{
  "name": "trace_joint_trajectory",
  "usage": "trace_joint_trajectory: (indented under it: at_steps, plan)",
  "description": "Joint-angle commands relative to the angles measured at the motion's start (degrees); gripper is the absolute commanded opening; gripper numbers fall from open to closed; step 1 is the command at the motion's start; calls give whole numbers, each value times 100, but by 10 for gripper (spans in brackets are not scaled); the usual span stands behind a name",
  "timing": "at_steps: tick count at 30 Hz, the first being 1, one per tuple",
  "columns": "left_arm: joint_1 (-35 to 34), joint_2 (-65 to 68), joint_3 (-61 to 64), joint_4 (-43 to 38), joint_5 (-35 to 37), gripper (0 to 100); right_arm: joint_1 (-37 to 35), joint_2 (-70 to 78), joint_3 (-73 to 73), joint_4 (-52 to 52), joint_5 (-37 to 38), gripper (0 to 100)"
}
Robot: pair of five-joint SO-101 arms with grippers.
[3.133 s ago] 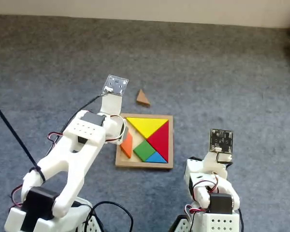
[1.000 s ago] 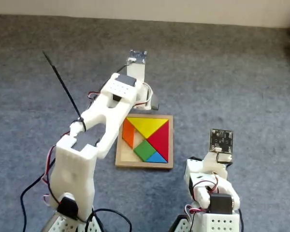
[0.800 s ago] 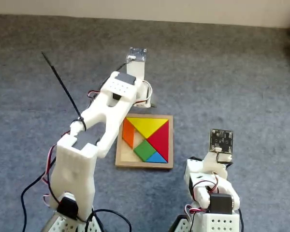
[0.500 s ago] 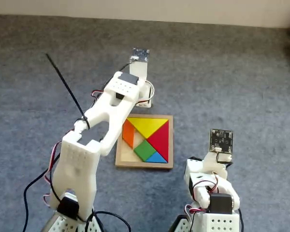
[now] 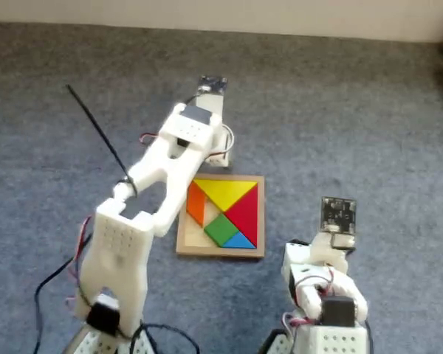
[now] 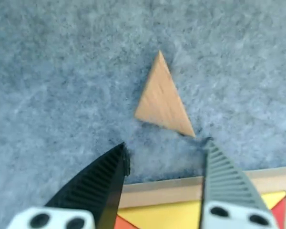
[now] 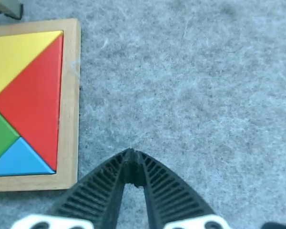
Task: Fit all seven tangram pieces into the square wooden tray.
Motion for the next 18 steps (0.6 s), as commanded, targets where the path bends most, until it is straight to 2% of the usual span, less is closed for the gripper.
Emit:
trace_joint_trajectory:
  at_steps: [1, 4, 14, 18]
  plan:
    - [-198, -224, -251, -53, 633, 303, 66, -75, 804, 40, -53, 5]
    - [-224, -224, -215, -360, 976, 301, 66, -75, 804, 40, -53, 5]
    - [-233, -189, -207, -440, 976, 301, 66, -75, 804, 40, -53, 5]
    - [-312, 207, -295, -519, 976, 301, 66, -75, 804, 40, -53, 5]
